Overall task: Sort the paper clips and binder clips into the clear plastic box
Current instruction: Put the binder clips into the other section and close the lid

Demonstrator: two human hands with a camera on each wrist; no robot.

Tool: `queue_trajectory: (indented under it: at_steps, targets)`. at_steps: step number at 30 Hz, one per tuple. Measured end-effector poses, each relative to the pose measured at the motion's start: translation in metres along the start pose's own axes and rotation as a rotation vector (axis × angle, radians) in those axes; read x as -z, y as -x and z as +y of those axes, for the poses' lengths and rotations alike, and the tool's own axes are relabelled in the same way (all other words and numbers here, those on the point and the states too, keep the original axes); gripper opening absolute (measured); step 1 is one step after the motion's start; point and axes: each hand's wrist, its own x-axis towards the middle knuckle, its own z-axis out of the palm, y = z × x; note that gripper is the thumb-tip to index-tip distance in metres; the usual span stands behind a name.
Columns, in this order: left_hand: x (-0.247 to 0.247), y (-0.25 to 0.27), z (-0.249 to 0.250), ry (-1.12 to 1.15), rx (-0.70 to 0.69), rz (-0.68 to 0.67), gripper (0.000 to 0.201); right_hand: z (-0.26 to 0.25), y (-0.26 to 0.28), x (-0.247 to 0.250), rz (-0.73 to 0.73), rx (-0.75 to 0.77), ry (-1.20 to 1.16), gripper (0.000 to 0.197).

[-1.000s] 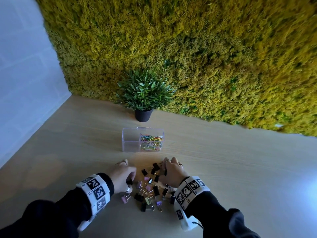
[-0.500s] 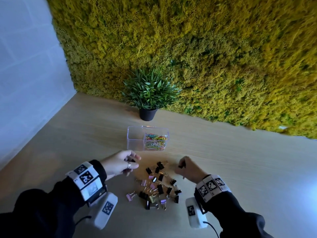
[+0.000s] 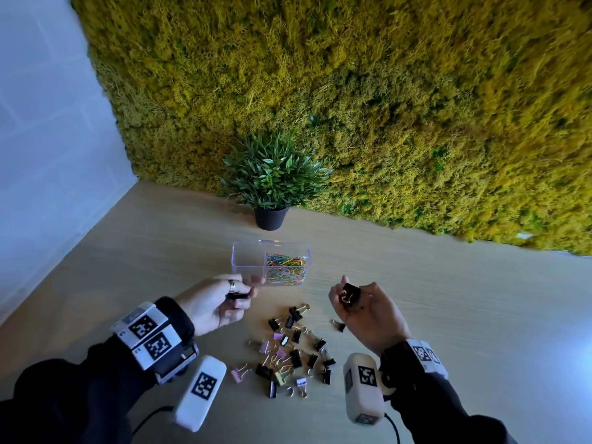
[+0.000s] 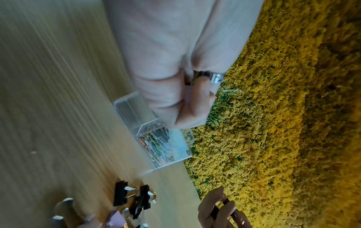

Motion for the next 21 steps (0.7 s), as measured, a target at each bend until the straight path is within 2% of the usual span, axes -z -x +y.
queue_trajectory:
  at_steps: [3, 6, 8, 11, 12, 14, 18, 21]
  targets:
    - [-0.003, 0.001, 0.005, 0.082, -0.073, 0.014, 0.042, 0.006, 0.001, -0.006, -0.064, -0.006, 0.026, 0.052]
    - [-0.006, 0.005, 0.009, 0.253, -0.098, -0.032, 0.039, 0.011, 0.002, -0.017, -0.050, -0.073, 0.086, 0.052]
    - [-0.008, 0.008, 0.011, 0.332, -0.087, -0.070, 0.034, 0.014, 0.002, -0.024, 0.017, -0.102, 0.122, 0.036]
    - [-0.010, 0.011, 0.011, 0.393, -0.077, -0.108, 0.036, 0.016, 0.001, -0.027, 0.043, -0.149, 0.196, 0.029]
    - [-0.010, 0.012, 0.011, 0.419, -0.078, -0.117, 0.039, 0.017, 0.002, -0.028, 0.013, -0.163, 0.199, 0.029]
    - [-0.009, 0.011, 0.015, 0.453, -0.082, -0.118, 0.042, 0.017, 0.000, -0.025, -0.066, -0.204, 0.210, 0.043]
    - [-0.009, 0.006, 0.035, 0.453, -0.089, -0.018, 0.036, 0.015, 0.001, -0.023, -0.116, -0.260, 0.235, 0.043]
    - [-0.009, -0.002, 0.049, 0.524, -0.056, 0.088, 0.041, 0.016, 0.002, -0.024, -0.101, -0.244, 0.251, 0.043]
